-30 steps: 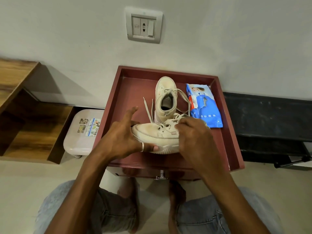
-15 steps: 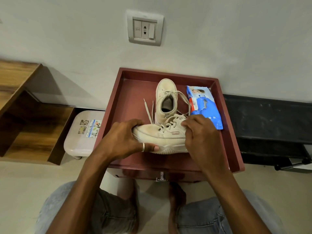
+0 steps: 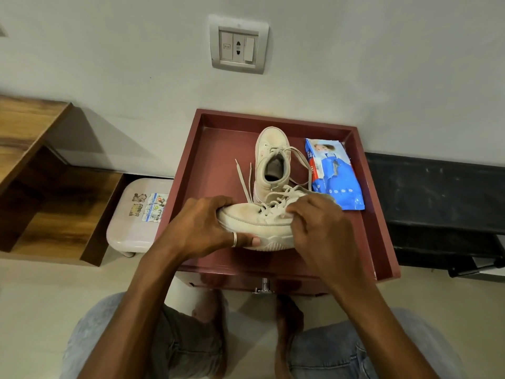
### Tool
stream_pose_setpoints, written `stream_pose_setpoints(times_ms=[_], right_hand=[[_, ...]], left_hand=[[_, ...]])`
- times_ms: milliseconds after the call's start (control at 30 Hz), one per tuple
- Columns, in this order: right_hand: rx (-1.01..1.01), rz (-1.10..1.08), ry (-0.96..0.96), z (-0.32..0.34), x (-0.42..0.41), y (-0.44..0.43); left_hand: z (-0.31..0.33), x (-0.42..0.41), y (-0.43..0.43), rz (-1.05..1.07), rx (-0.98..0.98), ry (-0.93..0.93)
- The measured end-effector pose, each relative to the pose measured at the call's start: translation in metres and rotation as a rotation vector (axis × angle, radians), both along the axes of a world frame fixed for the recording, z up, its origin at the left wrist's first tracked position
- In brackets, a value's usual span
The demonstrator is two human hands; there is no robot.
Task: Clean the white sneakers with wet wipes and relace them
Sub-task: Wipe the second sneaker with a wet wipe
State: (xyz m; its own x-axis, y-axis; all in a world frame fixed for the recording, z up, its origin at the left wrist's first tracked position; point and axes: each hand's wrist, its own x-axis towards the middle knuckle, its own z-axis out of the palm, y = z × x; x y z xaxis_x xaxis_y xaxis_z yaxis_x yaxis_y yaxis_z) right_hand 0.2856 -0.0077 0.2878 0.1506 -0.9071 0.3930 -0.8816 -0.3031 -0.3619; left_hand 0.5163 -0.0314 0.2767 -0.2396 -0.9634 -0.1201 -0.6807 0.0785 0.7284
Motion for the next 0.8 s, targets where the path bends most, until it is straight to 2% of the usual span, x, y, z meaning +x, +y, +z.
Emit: stream_pose_setpoints(times_ms=[133, 300, 500, 667, 800], right_hand=[[0.081, 0.100, 0.077, 0.000, 0.018, 0.004], [0.001, -0.079, 0.093, 0.004, -0.009, -0.008], [0.109, 0.133, 0.156, -0.007, 0.024, 0.004], [0.086, -0.110, 0.134, 0.002, -0.001, -0.006], [0.099, 0.055, 0.146, -0.006, 0.029, 0.007]], left_hand=[[-0.002, 0.002, 0.001, -0.023, -0.013, -0.022], [0.000, 0.000, -0.001, -0.006, -0.010, 0.008], [-0.001, 0.001, 0.000, -0.031, -0.009, 0.017], [0.001, -0.001, -0.001, -0.016, -0.019, 0.016], [-0.004, 0.002, -0.001, -0.037, -0.020, -0.011]])
